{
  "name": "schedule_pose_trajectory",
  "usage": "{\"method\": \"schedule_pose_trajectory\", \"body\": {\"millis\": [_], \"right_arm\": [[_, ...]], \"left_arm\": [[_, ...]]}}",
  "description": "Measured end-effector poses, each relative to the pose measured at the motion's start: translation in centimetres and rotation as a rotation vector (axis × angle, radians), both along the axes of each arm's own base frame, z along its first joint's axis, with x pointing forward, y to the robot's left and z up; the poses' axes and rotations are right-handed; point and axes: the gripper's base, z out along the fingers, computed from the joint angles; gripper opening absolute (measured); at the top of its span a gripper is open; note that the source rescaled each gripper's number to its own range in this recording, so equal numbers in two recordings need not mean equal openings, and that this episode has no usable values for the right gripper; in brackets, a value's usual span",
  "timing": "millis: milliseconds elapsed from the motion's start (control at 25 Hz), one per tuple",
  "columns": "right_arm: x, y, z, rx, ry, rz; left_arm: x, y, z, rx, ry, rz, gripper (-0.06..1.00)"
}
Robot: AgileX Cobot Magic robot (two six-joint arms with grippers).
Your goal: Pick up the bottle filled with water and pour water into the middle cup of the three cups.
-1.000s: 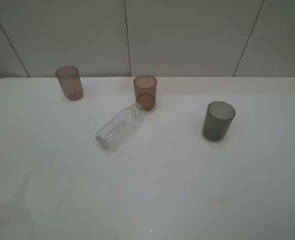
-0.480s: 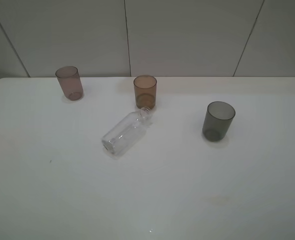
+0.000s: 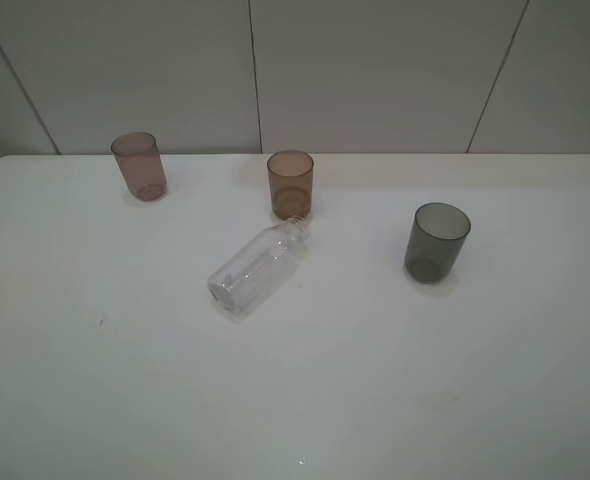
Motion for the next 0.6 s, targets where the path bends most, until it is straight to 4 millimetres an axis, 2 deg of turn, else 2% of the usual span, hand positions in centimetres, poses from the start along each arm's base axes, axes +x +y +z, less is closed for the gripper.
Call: {"method": "schedule_pose_trajectory", "body": {"millis": [160,600], "right_arm": [[0.00,0.00,0.00,0.000,0.000,0.000],[0.00,0.00,0.00,0.000,0.000,0.000]], "left_arm": [[0.62,-0.30,-0.84,0.000,0.003,-0.030,1.00],[0.71,-0.37,-0.87,0.005,-0.005,-0.041,1.00]]}}
